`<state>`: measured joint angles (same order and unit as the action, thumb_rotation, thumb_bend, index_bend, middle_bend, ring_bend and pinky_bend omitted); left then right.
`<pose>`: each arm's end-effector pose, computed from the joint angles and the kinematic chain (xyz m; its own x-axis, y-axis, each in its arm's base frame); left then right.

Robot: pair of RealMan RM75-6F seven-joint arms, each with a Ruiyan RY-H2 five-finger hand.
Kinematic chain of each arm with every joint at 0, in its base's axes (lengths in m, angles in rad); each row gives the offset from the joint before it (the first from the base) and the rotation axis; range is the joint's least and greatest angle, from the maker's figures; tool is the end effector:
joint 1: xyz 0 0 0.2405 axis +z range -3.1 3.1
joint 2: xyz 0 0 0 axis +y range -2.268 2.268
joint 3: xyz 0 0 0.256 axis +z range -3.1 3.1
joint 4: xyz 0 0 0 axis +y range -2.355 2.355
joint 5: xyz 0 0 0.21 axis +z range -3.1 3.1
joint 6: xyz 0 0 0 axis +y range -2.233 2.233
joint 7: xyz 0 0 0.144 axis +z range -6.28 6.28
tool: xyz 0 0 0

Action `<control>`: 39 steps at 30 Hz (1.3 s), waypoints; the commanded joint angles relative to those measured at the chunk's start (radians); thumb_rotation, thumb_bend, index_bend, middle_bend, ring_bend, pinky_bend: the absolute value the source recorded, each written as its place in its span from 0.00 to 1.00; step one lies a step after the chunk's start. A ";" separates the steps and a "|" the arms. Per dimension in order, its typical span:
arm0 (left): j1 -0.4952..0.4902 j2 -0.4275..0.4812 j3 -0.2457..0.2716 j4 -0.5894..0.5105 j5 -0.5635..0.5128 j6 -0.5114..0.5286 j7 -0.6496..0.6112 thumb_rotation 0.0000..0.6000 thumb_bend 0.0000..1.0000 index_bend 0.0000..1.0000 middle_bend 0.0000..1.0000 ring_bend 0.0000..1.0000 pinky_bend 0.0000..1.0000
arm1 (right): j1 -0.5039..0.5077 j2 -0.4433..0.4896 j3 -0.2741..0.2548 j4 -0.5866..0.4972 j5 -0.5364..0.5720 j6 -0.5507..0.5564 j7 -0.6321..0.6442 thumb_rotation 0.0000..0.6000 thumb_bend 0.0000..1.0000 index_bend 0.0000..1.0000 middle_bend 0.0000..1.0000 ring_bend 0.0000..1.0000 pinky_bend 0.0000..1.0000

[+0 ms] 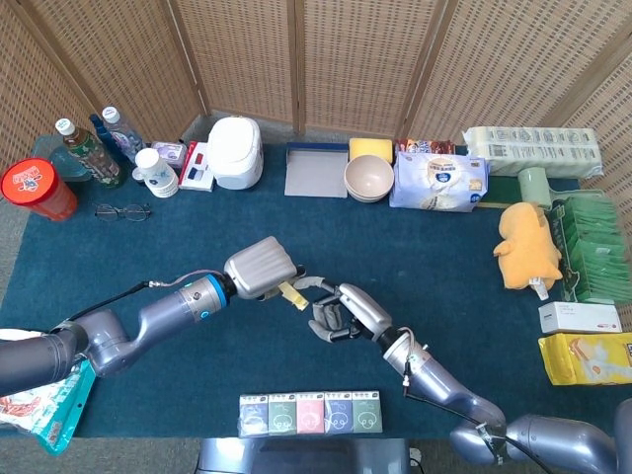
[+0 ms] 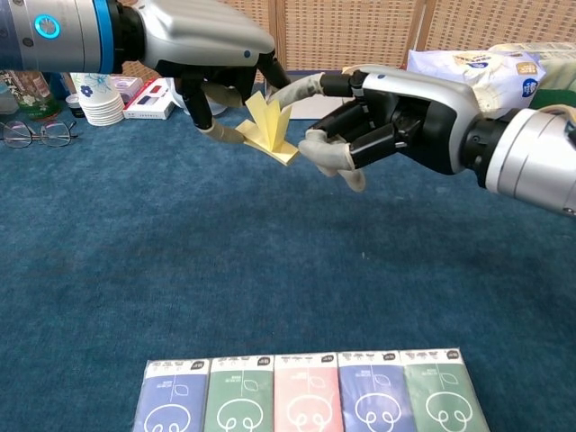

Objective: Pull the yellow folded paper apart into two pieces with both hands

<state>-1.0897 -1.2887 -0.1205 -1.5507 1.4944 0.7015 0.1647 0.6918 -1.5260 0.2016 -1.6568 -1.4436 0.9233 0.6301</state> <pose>-0.0436 0.3654 0.0213 0.7504 0.0365 0.6600 0.3933 -0.8271 -0.4014 -0.0886 -0.2956 -0.0164 -0.3348 -0.6448 0.6871 -0.7861 -0.2109 -0.5810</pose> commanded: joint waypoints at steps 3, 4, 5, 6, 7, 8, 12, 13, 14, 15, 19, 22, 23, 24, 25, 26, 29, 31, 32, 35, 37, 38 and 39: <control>0.001 -0.001 0.001 0.001 -0.005 0.004 0.003 1.00 0.37 0.61 0.95 1.00 0.91 | 0.004 0.001 -0.003 -0.005 0.004 -0.001 -0.008 1.00 0.45 0.26 0.75 0.74 0.71; 0.001 0.000 0.001 0.001 -0.006 0.004 0.003 1.00 0.37 0.61 0.95 1.00 0.91 | 0.004 0.001 -0.004 -0.006 0.005 -0.001 -0.010 1.00 0.45 0.27 0.75 0.74 0.71; 0.001 0.001 0.001 0.000 -0.008 0.005 0.002 1.00 0.37 0.61 0.95 1.00 0.91 | 0.004 0.001 -0.005 -0.006 0.007 0.000 -0.011 1.00 0.45 0.28 0.75 0.74 0.71; 0.002 0.001 0.001 -0.001 -0.008 0.005 0.001 1.00 0.37 0.60 0.95 1.00 0.91 | 0.004 0.001 -0.005 -0.007 0.009 0.001 -0.012 1.00 0.45 0.29 0.75 0.74 0.71; 0.001 0.001 0.002 -0.002 -0.009 0.005 0.001 1.00 0.37 0.60 0.95 1.00 0.91 | 0.004 0.001 -0.006 -0.007 0.011 0.001 -0.012 1.00 0.45 0.29 0.75 0.74 0.71; 0.001 0.002 0.002 -0.002 -0.009 0.004 0.001 1.00 0.37 0.60 0.95 1.00 0.91 | 0.004 0.001 -0.007 -0.007 0.012 0.001 -0.012 1.00 0.45 0.30 0.75 0.74 0.71; -0.001 0.000 0.003 -0.002 -0.010 0.004 0.001 1.00 0.37 0.61 0.95 1.00 0.91 | 0.004 0.000 -0.010 -0.004 0.016 0.003 -0.012 1.00 0.45 0.30 0.75 0.74 0.71; -0.002 0.000 0.003 -0.002 -0.011 0.004 0.000 1.00 0.37 0.61 0.95 1.00 0.91 | 0.004 0.000 -0.010 -0.004 0.017 0.003 -0.012 1.00 0.45 0.30 0.75 0.74 0.71; -0.002 0.000 0.003 -0.002 -0.011 0.004 0.000 1.00 0.37 0.61 0.95 1.00 0.91 | 0.004 0.000 -0.011 -0.003 0.017 0.004 -0.011 1.00 0.45 0.30 0.75 0.74 0.71; -0.002 -0.001 0.003 -0.003 -0.011 0.004 0.000 1.00 0.37 0.60 0.95 1.00 0.91 | 0.004 0.000 -0.011 -0.003 0.018 0.004 -0.011 1.00 0.45 0.30 0.75 0.74 0.71; -0.004 -0.002 0.008 -0.006 -0.007 0.002 -0.003 1.00 0.37 0.61 0.95 1.00 0.91 | 0.005 0.000 -0.011 0.001 0.020 0.005 -0.009 1.00 0.45 0.30 0.75 0.74 0.71; -0.005 -0.001 0.011 -0.008 -0.005 0.000 -0.004 1.00 0.37 0.61 0.95 1.00 0.91 | 0.008 -0.001 -0.010 0.003 0.021 0.004 -0.006 1.00 0.45 0.30 0.75 0.74 0.71; -0.005 -0.001 0.012 -0.009 -0.005 -0.001 -0.005 1.00 0.37 0.61 0.95 1.00 0.91 | 0.010 -0.001 -0.009 0.004 0.021 0.003 -0.006 1.00 0.45 0.30 0.75 0.74 0.71; -0.006 -0.001 0.012 -0.009 -0.005 -0.001 -0.006 1.00 0.37 0.60 0.95 1.00 0.91 | 0.011 -0.002 -0.009 0.004 0.021 0.002 -0.006 1.00 0.45 0.31 0.75 0.74 0.71; -0.006 -0.001 0.013 -0.010 -0.005 -0.001 -0.007 1.00 0.37 0.60 0.95 1.00 0.91 | 0.012 -0.002 -0.009 0.005 0.022 0.001 -0.006 1.00 0.45 0.31 0.75 0.74 0.71; -0.006 -0.001 0.013 -0.010 -0.004 -0.001 -0.007 1.00 0.37 0.60 0.95 1.00 0.91 | 0.013 -0.002 -0.009 0.005 0.022 0.001 -0.005 1.00 0.45 0.31 0.75 0.74 0.71; -0.006 -0.001 0.015 -0.010 -0.004 0.000 -0.009 1.00 0.37 0.60 0.95 1.00 0.91 | 0.015 -0.004 -0.010 0.007 0.025 0.000 -0.006 1.00 0.45 0.32 0.75 0.74 0.71; -0.007 -0.002 0.015 -0.009 -0.004 0.001 -0.011 1.00 0.37 0.60 0.95 1.00 0.91 | 0.015 -0.006 -0.011 0.008 0.026 0.000 -0.007 1.00 0.45 0.33 0.75 0.74 0.71; -0.007 -0.002 0.015 -0.008 -0.004 0.001 -0.011 1.00 0.37 0.60 0.95 1.00 0.91 | 0.016 -0.007 -0.011 0.008 0.027 0.000 -0.007 1.00 0.46 0.34 0.75 0.74 0.71; -0.008 -0.004 0.015 -0.006 -0.004 0.000 -0.014 1.00 0.37 0.60 0.95 1.00 0.91 | 0.017 -0.010 -0.010 0.010 0.030 0.001 -0.011 1.00 0.48 0.37 0.76 0.75 0.71; -0.008 -0.005 0.016 -0.005 -0.004 0.000 -0.015 1.00 0.37 0.60 0.95 1.00 0.91 | 0.017 -0.013 -0.008 0.011 0.034 0.004 -0.015 1.00 0.48 0.39 0.77 0.75 0.71; -0.008 -0.006 0.017 -0.004 -0.005 0.000 -0.016 1.00 0.37 0.60 0.95 1.00 0.91 | 0.016 -0.017 -0.007 0.012 0.037 0.007 -0.017 1.00 0.48 0.40 0.77 0.76 0.71; -0.008 -0.006 0.017 -0.003 -0.005 -0.001 -0.016 1.00 0.37 0.60 0.95 1.00 0.91 | 0.016 -0.019 -0.006 0.012 0.039 0.008 -0.019 1.00 0.48 0.41 0.78 0.76 0.72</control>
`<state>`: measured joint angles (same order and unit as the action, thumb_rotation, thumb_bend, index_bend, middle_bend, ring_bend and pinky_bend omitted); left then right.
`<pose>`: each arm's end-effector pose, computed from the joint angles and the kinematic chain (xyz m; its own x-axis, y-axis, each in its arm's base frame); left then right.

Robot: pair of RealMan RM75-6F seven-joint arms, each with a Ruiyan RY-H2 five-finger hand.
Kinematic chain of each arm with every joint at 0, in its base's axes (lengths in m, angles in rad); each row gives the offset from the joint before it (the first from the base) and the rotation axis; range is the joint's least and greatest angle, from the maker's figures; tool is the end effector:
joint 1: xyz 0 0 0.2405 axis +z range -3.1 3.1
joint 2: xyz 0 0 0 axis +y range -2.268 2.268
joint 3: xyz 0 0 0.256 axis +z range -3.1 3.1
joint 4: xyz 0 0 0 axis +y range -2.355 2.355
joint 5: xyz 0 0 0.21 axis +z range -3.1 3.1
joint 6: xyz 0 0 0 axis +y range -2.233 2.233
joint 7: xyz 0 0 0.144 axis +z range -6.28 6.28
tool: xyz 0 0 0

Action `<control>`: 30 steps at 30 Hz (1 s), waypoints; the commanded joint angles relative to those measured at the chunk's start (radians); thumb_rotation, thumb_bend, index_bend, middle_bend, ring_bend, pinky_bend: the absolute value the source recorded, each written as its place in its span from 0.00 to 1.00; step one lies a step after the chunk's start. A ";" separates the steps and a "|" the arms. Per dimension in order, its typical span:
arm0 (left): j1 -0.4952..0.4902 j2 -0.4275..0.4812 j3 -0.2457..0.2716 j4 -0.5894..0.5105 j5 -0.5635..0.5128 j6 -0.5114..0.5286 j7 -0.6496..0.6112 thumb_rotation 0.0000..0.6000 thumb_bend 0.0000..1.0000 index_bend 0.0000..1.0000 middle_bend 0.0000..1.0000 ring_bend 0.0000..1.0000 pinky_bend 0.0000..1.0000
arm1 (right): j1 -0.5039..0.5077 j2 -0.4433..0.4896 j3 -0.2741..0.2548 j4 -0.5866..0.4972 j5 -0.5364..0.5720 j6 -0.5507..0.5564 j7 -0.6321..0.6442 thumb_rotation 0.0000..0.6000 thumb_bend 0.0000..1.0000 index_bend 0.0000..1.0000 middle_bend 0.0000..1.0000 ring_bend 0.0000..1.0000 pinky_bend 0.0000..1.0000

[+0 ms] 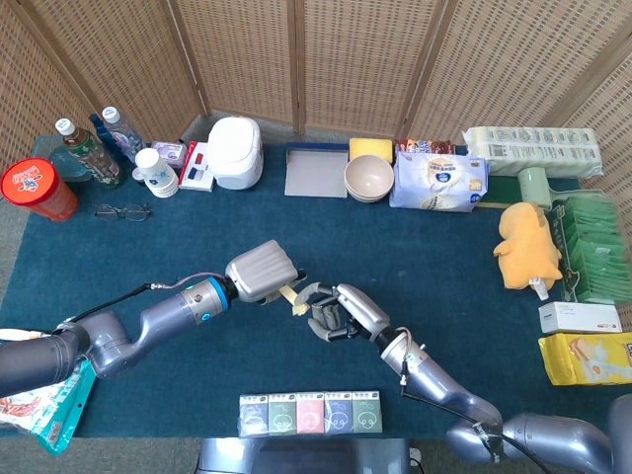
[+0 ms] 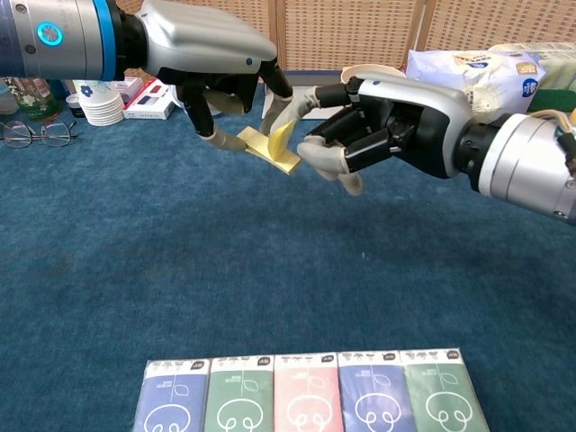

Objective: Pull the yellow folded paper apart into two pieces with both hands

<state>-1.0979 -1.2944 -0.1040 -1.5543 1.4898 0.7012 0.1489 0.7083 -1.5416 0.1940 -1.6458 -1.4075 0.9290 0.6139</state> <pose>-0.0446 0.3622 0.0170 0.7498 0.0601 0.6589 0.4021 -0.8323 -0.3816 -0.0878 -0.2976 -0.0213 -0.3403 -0.6409 0.6881 -0.7924 -0.1985 -0.5768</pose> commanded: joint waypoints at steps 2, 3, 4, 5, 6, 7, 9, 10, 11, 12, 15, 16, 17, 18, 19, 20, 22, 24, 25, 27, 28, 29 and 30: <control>-0.001 -0.001 0.000 0.002 -0.001 -0.001 -0.002 1.00 0.37 0.60 0.95 1.00 0.91 | 0.000 -0.008 0.002 0.003 0.007 0.003 -0.006 1.00 0.48 0.42 0.78 0.77 0.72; -0.001 -0.002 0.000 0.004 -0.002 -0.001 -0.003 1.00 0.37 0.60 0.95 1.00 0.91 | 0.000 -0.011 0.003 0.005 0.010 0.004 -0.008 1.00 0.48 0.42 0.79 0.77 0.72; -0.001 -0.002 0.001 0.004 -0.002 -0.001 -0.004 1.00 0.37 0.60 0.95 1.00 0.91 | 0.000 -0.013 0.004 0.006 0.012 0.005 -0.009 1.00 0.48 0.43 0.79 0.77 0.72; -0.001 -0.002 0.001 0.005 -0.002 -0.001 -0.005 1.00 0.37 0.60 0.95 1.00 0.91 | 0.000 -0.016 0.004 0.007 0.014 0.005 -0.011 1.00 0.48 0.43 0.79 0.77 0.72; -0.001 -0.002 0.002 0.005 -0.001 -0.001 -0.005 1.00 0.37 0.60 0.95 1.00 0.91 | 0.000 -0.017 0.005 0.008 0.016 0.006 -0.012 1.00 0.48 0.44 0.79 0.77 0.72; -0.001 -0.002 0.003 0.005 0.000 -0.001 -0.006 1.00 0.37 0.60 0.95 1.00 0.91 | 0.000 -0.019 0.006 0.009 0.018 0.007 -0.013 1.00 0.48 0.44 0.79 0.77 0.73; -0.001 -0.003 0.004 0.007 0.000 -0.001 -0.008 1.00 0.37 0.60 0.95 1.00 0.91 | 0.000 -0.022 0.008 0.011 0.022 0.008 -0.016 1.00 0.48 0.45 0.80 0.78 0.73; -0.002 -0.003 0.004 0.007 0.001 -0.001 -0.009 1.00 0.37 0.60 0.95 1.00 0.91 | 0.000 -0.023 0.008 0.012 0.023 0.009 -0.016 1.00 0.48 0.45 0.80 0.78 0.73; -0.002 -0.003 0.004 0.008 0.001 0.000 -0.010 1.00 0.37 0.60 0.95 1.00 0.91 | 0.000 -0.023 0.009 0.012 0.025 0.009 -0.018 1.00 0.48 0.46 0.80 0.78 0.73; -0.002 -0.003 0.005 0.008 0.001 0.000 -0.010 1.00 0.37 0.60 0.95 1.00 0.91 | 0.000 -0.024 0.009 0.012 0.026 0.010 -0.019 1.00 0.48 0.46 0.80 0.78 0.73; -0.003 -0.004 0.006 0.009 0.003 -0.002 -0.012 1.00 0.37 0.60 0.95 1.00 0.91 | 0.000 -0.026 0.012 0.012 0.030 0.012 -0.023 1.00 0.48 0.49 0.81 0.79 0.74; -0.003 -0.005 0.006 0.009 0.003 -0.002 -0.012 1.00 0.37 0.60 0.95 1.00 0.91 | 0.000 -0.027 0.012 0.012 0.031 0.012 -0.025 1.00 0.48 0.49 0.82 0.79 0.74; -0.004 -0.005 0.007 0.009 0.003 -0.003 -0.011 1.00 0.37 0.60 0.95 1.00 0.91 | 0.000 -0.028 0.012 0.012 0.033 0.012 -0.027 1.00 0.48 0.50 0.82 0.80 0.74; -0.005 -0.005 0.007 0.009 0.003 -0.004 -0.011 1.00 0.37 0.60 0.95 1.00 0.91 | -0.001 -0.031 0.013 0.012 0.036 0.013 -0.030 1.00 0.48 0.51 0.82 0.80 0.74; -0.005 -0.006 0.007 0.009 0.003 -0.004 -0.011 1.00 0.37 0.60 0.95 1.00 0.91 | -0.001 -0.033 0.014 0.012 0.038 0.015 -0.032 1.00 0.48 0.52 0.82 0.80 0.75; -0.006 -0.006 0.008 0.008 0.003 -0.006 -0.009 1.00 0.37 0.60 0.95 1.00 0.91 | -0.002 -0.037 0.015 0.013 0.041 0.018 -0.034 1.00 0.48 0.53 0.82 0.80 0.75; -0.007 -0.006 0.008 0.006 0.002 -0.007 -0.007 1.00 0.37 0.60 0.95 1.00 0.91 | -0.003 -0.042 0.016 0.015 0.046 0.020 -0.038 1.00 0.48 0.54 0.83 0.80 0.75; -0.008 -0.006 0.008 0.005 0.000 -0.009 -0.003 1.00 0.37 0.60 0.95 1.00 0.91 | -0.004 -0.047 0.017 0.016 0.048 0.023 -0.044 1.00 0.48 0.54 0.83 0.81 0.75; -0.008 -0.005 0.008 0.005 -0.001 -0.009 -0.002 1.00 0.37 0.60 0.95 1.00 0.91 | -0.004 -0.048 0.017 0.015 0.048 0.023 -0.045 1.00 0.48 0.55 0.83 0.81 0.75; -0.008 -0.005 0.006 0.003 -0.005 -0.010 0.001 1.00 0.37 0.60 0.95 1.00 0.91 | -0.005 -0.049 0.017 0.015 0.050 0.024 -0.047 1.00 0.48 0.55 0.83 0.81 0.75; -0.008 -0.005 0.006 0.003 -0.007 -0.010 0.002 1.00 0.37 0.60 0.95 1.00 0.91 | -0.006 -0.049 0.017 0.015 0.051 0.025 -0.048 1.00 0.48 0.55 0.83 0.81 0.75; -0.009 -0.005 0.006 0.002 -0.009 -0.010 0.004 1.00 0.37 0.60 0.95 1.00 0.91 | -0.007 -0.049 0.018 0.015 0.052 0.026 -0.048 1.00 0.48 0.55 0.83 0.81 0.75; -0.009 -0.005 0.005 0.002 -0.011 -0.011 0.006 1.00 0.37 0.60 0.95 1.00 0.91 | -0.008 -0.049 0.018 0.015 0.054 0.026 -0.049 1.00 0.48 0.56 0.83 0.81 0.75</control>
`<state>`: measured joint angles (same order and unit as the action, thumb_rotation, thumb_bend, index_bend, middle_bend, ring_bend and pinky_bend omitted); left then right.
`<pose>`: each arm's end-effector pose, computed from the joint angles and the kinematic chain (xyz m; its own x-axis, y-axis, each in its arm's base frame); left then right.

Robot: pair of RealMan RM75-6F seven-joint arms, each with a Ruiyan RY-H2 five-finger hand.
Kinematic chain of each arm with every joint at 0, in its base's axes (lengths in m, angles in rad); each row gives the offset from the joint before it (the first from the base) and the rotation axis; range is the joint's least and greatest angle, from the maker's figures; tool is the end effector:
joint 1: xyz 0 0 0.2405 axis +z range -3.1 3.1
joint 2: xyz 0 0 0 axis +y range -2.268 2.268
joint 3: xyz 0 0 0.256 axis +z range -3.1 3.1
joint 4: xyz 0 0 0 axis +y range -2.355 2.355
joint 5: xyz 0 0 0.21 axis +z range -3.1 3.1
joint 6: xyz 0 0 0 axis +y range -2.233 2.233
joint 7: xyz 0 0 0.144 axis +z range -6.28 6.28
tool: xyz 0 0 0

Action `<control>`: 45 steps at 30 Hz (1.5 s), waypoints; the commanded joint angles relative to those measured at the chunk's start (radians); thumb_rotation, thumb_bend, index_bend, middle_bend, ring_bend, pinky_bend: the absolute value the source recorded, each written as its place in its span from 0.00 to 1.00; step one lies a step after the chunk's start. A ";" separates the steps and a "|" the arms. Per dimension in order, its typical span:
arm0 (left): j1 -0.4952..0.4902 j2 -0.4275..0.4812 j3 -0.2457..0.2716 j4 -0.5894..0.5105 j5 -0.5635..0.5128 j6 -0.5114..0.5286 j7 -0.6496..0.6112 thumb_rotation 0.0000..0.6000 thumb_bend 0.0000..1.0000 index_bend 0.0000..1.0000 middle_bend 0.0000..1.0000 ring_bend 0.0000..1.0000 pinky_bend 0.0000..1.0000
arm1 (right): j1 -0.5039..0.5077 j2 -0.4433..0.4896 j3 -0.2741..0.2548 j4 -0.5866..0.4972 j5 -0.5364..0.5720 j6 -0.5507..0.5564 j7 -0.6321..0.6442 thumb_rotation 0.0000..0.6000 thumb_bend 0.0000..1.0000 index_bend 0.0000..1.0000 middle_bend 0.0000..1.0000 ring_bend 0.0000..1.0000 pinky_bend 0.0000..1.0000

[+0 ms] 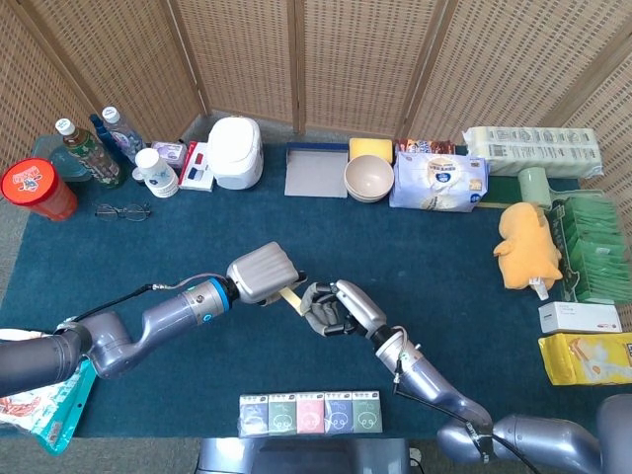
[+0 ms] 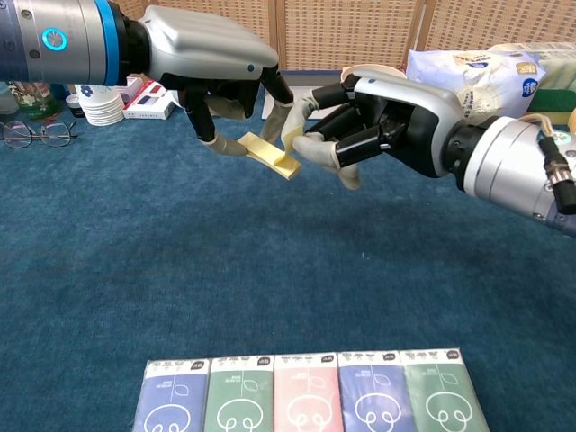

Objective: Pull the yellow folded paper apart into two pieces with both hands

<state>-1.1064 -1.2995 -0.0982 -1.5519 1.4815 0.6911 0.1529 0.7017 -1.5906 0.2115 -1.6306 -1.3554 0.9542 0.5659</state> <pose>-0.0444 0.3620 0.0140 0.7573 0.0662 0.6497 0.3988 -0.8347 -0.3799 -0.0849 -0.2996 -0.0283 -0.3804 -0.6066 0.6981 -0.7891 -0.1807 -0.5871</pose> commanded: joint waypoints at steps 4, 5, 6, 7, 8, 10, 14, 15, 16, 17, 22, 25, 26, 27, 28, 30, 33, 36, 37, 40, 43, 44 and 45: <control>0.001 -0.002 0.000 -0.001 -0.009 -0.002 0.007 1.00 0.37 0.60 0.95 1.00 0.91 | -0.004 0.001 0.001 0.000 0.003 0.003 -0.006 1.00 0.48 0.57 0.83 0.81 0.75; 0.001 -0.003 0.000 0.000 -0.011 -0.002 0.008 1.00 0.37 0.60 0.95 1.00 0.91 | -0.004 0.001 0.001 -0.001 0.003 0.003 -0.007 1.00 0.48 0.58 0.83 0.81 0.75; 0.001 -0.004 0.001 0.000 -0.012 -0.003 0.010 1.00 0.37 0.60 0.95 1.00 0.91 | -0.004 0.001 0.001 -0.002 0.003 0.004 -0.008 1.00 0.48 0.59 0.84 0.81 0.76; 0.001 -0.005 0.001 0.000 -0.012 -0.003 0.012 1.00 0.37 0.60 0.95 1.00 0.91 | -0.004 0.000 0.001 -0.002 0.003 0.004 -0.009 1.00 0.48 0.59 0.84 0.81 0.76; 0.001 -0.005 0.002 0.000 -0.014 -0.004 0.015 1.00 0.37 0.60 0.95 1.00 0.91 | -0.004 0.000 0.001 -0.003 0.003 0.004 -0.011 1.00 0.48 0.60 0.84 0.82 0.76; 0.002 -0.005 0.003 0.000 -0.018 -0.005 0.018 1.00 0.37 0.60 0.95 1.00 0.91 | -0.005 0.000 0.001 -0.002 0.005 0.004 -0.015 1.00 0.48 0.62 0.85 0.82 0.77; 0.004 -0.001 0.005 0.002 -0.028 -0.009 0.026 1.00 0.37 0.60 0.95 1.00 0.91 | -0.009 0.000 0.002 -0.002 0.011 0.008 -0.023 1.00 0.48 0.65 0.86 0.83 0.77; 0.005 -0.001 0.006 0.003 -0.030 -0.009 0.027 1.00 0.38 0.60 0.95 1.00 0.91 | -0.010 0.001 0.002 -0.003 0.012 0.008 -0.023 1.00 0.48 0.65 0.86 0.83 0.78; 0.006 -0.001 0.007 0.004 -0.033 -0.010 0.029 1.00 0.38 0.60 0.95 1.00 0.91 | -0.011 0.001 0.003 -0.004 0.014 0.009 -0.025 1.00 0.48 0.66 0.87 0.84 0.78; 0.007 -0.001 0.008 0.005 -0.035 -0.012 0.030 1.00 0.37 0.60 0.95 1.00 0.91 | -0.012 0.001 0.004 -0.004 0.015 0.011 -0.027 1.00 0.48 0.66 0.87 0.84 0.78; 0.010 0.000 0.018 0.008 -0.048 -0.025 0.042 1.00 0.37 0.60 0.95 1.00 0.91 | -0.014 0.002 0.005 -0.007 0.018 0.012 -0.035 1.00 0.48 0.68 0.88 0.84 0.78; 0.014 0.002 0.023 0.010 -0.059 -0.031 0.048 1.00 0.37 0.60 0.95 1.00 0.91 | -0.017 0.004 0.004 -0.006 0.020 0.010 -0.033 1.00 0.48 0.69 0.88 0.84 0.78; 0.015 0.002 0.024 0.010 -0.062 -0.031 0.048 1.00 0.37 0.60 0.95 1.00 0.91 | -0.017 0.005 0.004 -0.007 0.020 0.010 -0.032 1.00 0.48 0.69 0.88 0.84 0.78; 0.018 0.003 0.026 0.011 -0.066 -0.031 0.049 1.00 0.37 0.60 0.95 1.00 0.91 | -0.019 0.007 0.004 -0.007 0.020 0.011 -0.031 1.00 0.48 0.69 0.88 0.84 0.78; 0.019 0.004 0.027 0.012 -0.068 -0.031 0.050 1.00 0.37 0.60 0.95 1.00 0.91 | -0.020 0.009 0.003 -0.008 0.019 0.011 -0.030 1.00 0.48 0.69 0.88 0.84 0.78; 0.025 0.006 0.031 0.015 -0.072 -0.031 0.050 1.00 0.37 0.60 0.95 1.00 0.91 | -0.022 0.013 0.003 -0.009 0.018 0.012 -0.029 1.00 0.48 0.69 0.88 0.84 0.78; 0.035 0.010 0.040 0.024 -0.077 -0.028 0.051 1.00 0.37 0.60 0.95 1.00 0.91 | -0.027 0.022 0.002 -0.010 0.017 0.014 -0.026 1.00 0.48 0.69 0.88 0.84 0.78; 0.045 0.013 0.046 0.041 -0.082 -0.024 0.049 1.00 0.37 0.60 0.95 1.00 0.91 | -0.035 0.036 0.000 -0.007 0.017 0.018 -0.023 1.00 0.48 0.68 0.87 0.81 0.78; 0.047 0.012 0.046 0.046 -0.084 -0.023 0.048 1.00 0.37 0.60 0.95 1.00 0.91 | -0.038 0.040 -0.001 -0.006 0.017 0.019 -0.023 1.00 0.48 0.66 0.85 0.80 0.78; 0.055 0.006 0.043 0.065 -0.092 -0.014 0.045 1.00 0.38 0.60 0.95 1.00 0.91 | -0.049 0.060 -0.007 0.000 0.019 0.021 -0.020 1.00 0.49 0.53 0.74 0.69 0.73; 0.058 -0.003 0.038 0.079 -0.099 -0.005 0.052 1.00 0.37 0.58 0.94 0.99 0.91 | -0.058 0.085 -0.017 0.007 0.019 0.014 -0.012 1.00 0.50 0.37 0.59 0.54 0.62; 0.059 -0.006 0.036 0.082 -0.103 -0.004 0.055 1.00 0.37 0.57 0.94 0.99 0.91 | -0.061 0.092 -0.019 0.008 0.018 0.012 -0.006 1.00 0.50 0.32 0.54 0.50 0.57; 0.059 -0.010 0.034 0.086 -0.108 -0.003 0.061 1.00 0.37 0.56 0.94 0.98 0.91 | -0.066 0.103 -0.022 0.009 0.014 0.010 0.008 1.00 0.51 0.28 0.50 0.45 0.53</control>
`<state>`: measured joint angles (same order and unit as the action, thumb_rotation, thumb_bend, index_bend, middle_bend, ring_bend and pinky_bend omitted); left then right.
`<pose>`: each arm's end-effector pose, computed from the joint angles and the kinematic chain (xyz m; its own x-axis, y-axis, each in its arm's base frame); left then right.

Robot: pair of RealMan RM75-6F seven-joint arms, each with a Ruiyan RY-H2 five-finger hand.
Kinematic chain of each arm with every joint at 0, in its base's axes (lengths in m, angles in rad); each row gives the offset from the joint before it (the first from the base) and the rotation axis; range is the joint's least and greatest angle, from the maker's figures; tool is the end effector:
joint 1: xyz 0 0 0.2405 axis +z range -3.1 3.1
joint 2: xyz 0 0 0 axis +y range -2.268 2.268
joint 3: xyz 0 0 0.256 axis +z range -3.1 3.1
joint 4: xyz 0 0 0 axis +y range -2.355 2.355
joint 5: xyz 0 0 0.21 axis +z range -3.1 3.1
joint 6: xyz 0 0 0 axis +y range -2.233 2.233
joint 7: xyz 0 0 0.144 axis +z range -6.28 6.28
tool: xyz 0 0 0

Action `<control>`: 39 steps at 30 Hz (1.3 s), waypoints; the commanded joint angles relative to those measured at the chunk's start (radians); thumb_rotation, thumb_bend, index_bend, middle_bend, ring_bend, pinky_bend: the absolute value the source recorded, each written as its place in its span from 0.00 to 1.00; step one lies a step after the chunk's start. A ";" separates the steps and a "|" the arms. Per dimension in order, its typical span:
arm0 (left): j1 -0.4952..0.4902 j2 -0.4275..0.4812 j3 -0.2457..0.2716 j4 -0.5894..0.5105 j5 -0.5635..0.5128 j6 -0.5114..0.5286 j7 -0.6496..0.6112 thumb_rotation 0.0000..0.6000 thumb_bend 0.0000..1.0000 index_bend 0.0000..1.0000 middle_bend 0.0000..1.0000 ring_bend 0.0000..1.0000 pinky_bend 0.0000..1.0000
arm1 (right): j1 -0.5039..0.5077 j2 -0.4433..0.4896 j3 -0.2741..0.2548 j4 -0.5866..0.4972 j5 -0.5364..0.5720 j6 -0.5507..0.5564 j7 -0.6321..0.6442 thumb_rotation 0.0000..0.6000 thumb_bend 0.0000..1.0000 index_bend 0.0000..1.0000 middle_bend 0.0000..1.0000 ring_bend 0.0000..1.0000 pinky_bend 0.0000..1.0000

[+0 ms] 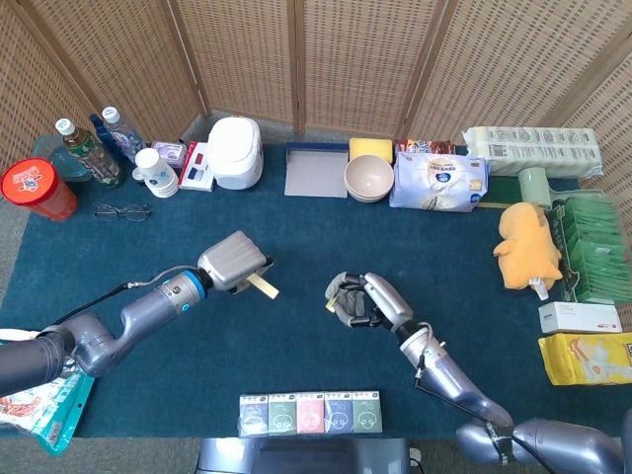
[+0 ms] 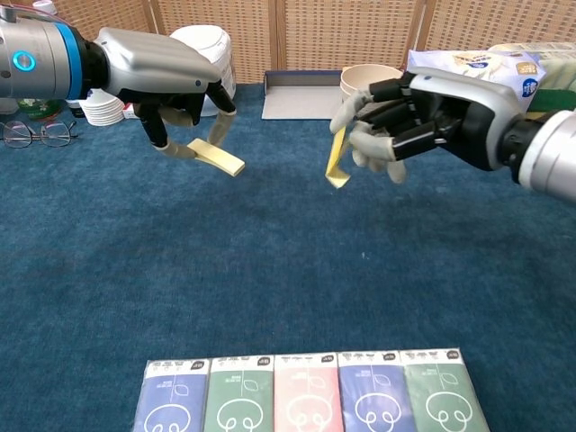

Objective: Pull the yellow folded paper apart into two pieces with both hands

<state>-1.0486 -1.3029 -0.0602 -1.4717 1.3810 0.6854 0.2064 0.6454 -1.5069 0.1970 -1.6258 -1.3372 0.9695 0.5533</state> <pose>-0.0939 0.3806 0.0201 0.7895 0.1210 0.6017 0.4753 -0.7408 -0.4746 -0.1241 -0.3069 -0.0061 -0.3636 -0.5360 0.7619 -0.8446 -0.1554 -0.5124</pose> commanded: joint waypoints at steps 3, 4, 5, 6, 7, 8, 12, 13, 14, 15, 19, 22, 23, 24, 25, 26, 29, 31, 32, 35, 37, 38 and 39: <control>0.000 -0.018 -0.009 0.012 -0.022 0.004 0.030 1.00 0.37 0.53 0.92 0.97 0.91 | -0.020 0.042 -0.013 0.013 -0.017 -0.001 0.045 1.00 0.51 0.19 0.42 0.37 0.42; -0.001 -0.024 -0.011 0.014 -0.029 0.006 0.046 1.00 0.37 0.52 0.90 0.96 0.91 | -0.023 0.049 -0.014 0.015 -0.023 0.001 0.056 1.00 0.51 0.17 0.40 0.36 0.40; -0.001 -0.027 -0.014 0.014 -0.036 0.008 0.057 1.00 0.37 0.50 0.88 0.93 0.91 | -0.025 0.053 -0.014 0.015 -0.028 0.003 0.063 1.00 0.51 0.14 0.38 0.34 0.38; -0.002 -0.033 -0.019 0.013 -0.048 0.010 0.074 1.00 0.36 0.47 0.85 0.90 0.90 | -0.029 0.060 -0.014 0.017 -0.033 0.009 0.073 1.00 0.51 0.13 0.36 0.32 0.36; -0.003 -0.037 -0.022 0.010 -0.057 0.013 0.085 1.00 0.36 0.43 0.81 0.87 0.89 | -0.033 0.064 -0.014 0.018 -0.037 0.014 0.081 1.00 0.51 0.12 0.35 0.31 0.35; -0.003 -0.039 -0.024 0.008 -0.066 0.014 0.096 1.00 0.35 0.39 0.75 0.80 0.86 | -0.036 0.067 -0.015 0.018 -0.041 0.018 0.088 1.00 0.51 0.12 0.33 0.29 0.34; -0.008 -0.036 -0.031 -0.022 -0.130 0.007 0.167 1.00 0.29 0.21 0.45 0.49 0.73 | -0.052 0.082 -0.020 0.025 -0.057 0.039 0.117 1.00 0.51 0.12 0.32 0.26 0.32; -0.008 -0.034 -0.032 -0.029 -0.144 0.008 0.179 1.00 0.28 0.19 0.40 0.45 0.70 | -0.054 0.085 -0.020 0.025 -0.060 0.043 0.122 1.00 0.51 0.11 0.32 0.26 0.32; -0.007 -0.033 -0.034 -0.036 -0.156 0.011 0.190 1.00 0.26 0.16 0.34 0.39 0.67 | -0.056 0.088 -0.020 0.026 -0.062 0.046 0.126 1.00 0.51 0.10 0.31 0.25 0.32; -0.005 -0.030 -0.037 -0.048 -0.174 0.019 0.204 1.00 0.26 0.15 0.31 0.36 0.65 | -0.060 0.092 -0.021 0.028 -0.066 0.051 0.128 1.00 0.51 0.09 0.30 0.24 0.31; 0.014 -0.005 -0.047 -0.088 -0.216 0.062 0.225 1.00 0.26 0.13 0.28 0.33 0.60 | -0.073 0.106 -0.027 0.032 -0.076 0.067 0.145 1.00 0.52 0.08 0.28 0.21 0.29; 0.052 0.031 -0.053 -0.129 -0.244 0.113 0.204 1.00 0.25 0.12 0.28 0.31 0.58 | -0.084 0.117 -0.031 0.041 -0.079 0.080 0.135 1.00 0.52 0.08 0.28 0.20 0.27; 0.064 0.042 -0.053 -0.138 -0.249 0.127 0.198 1.00 0.25 0.12 0.28 0.30 0.57 | -0.087 0.119 -0.030 0.043 -0.079 0.086 0.130 1.00 0.52 0.08 0.28 0.19 0.27; 0.083 0.060 -0.050 -0.154 -0.254 0.149 0.188 0.99 0.25 0.12 0.27 0.29 0.57 | -0.091 0.123 -0.030 0.046 -0.078 0.095 0.118 1.00 0.52 0.08 0.27 0.18 0.26; 0.098 0.073 -0.049 -0.164 -0.257 0.165 0.180 0.98 0.25 0.12 0.27 0.28 0.57 | -0.094 0.124 -0.030 0.048 -0.076 0.100 0.109 1.00 0.52 0.08 0.27 0.17 0.26; 0.114 0.085 -0.046 -0.172 -0.258 0.183 0.172 0.98 0.25 0.12 0.27 0.28 0.56 | -0.098 0.125 -0.030 0.048 -0.075 0.106 0.100 1.00 0.52 0.08 0.27 0.17 0.26; 0.180 0.133 -0.023 -0.195 -0.254 0.251 0.151 0.96 0.25 0.12 0.26 0.27 0.54 | -0.111 0.131 -0.033 0.055 -0.066 0.126 0.040 1.00 0.52 0.09 0.26 0.15 0.25; 0.229 0.167 -0.003 -0.215 -0.245 0.300 0.135 0.96 0.25 0.12 0.26 0.27 0.54 | -0.122 0.135 -0.036 0.059 -0.060 0.145 -0.017 1.00 0.51 0.10 0.26 0.15 0.25; 0.248 0.178 0.004 -0.223 -0.238 0.320 0.129 0.96 0.25 0.12 0.26 0.27 0.53 | -0.127 0.136 -0.037 0.059 -0.058 0.153 -0.039 1.00 0.51 0.10 0.26 0.14 0.25; 0.343 0.228 0.039 -0.262 -0.207 0.426 0.095 0.96 0.26 0.12 0.26 0.27 0.53 | -0.151 0.141 -0.044 0.063 -0.039 0.191 -0.149 1.00 0.52 0.12 0.26 0.14 0.25; 0.415 0.258 0.065 -0.286 -0.188 0.507 0.070 0.96 0.26 0.12 0.26 0.27 0.53 | -0.172 0.145 -0.050 0.059 -0.021 0.219 -0.223 1.00 0.52 0.13 0.26 0.13 0.25; 0.444 0.268 0.076 -0.295 -0.182 0.538 0.059 0.97 0.26 0.13 0.26 0.27 0.52 | -0.179 0.147 -0.052 0.056 -0.016 0.228 -0.250 1.00 0.52 0.13 0.26 0.13 0.25; 0.482 0.281 0.090 -0.306 -0.170 0.577 0.045 0.97 0.25 0.13 0.26 0.27 0.50 | -0.191 0.151 -0.057 0.050 -0.008 0.243 -0.291 1.00 0.52 0.13 0.26 0.13 0.25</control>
<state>-0.6643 -1.0725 -0.0160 -1.7349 1.1762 1.1619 0.2968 0.4900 -1.3661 0.1524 -1.5686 -1.3725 1.1656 0.3585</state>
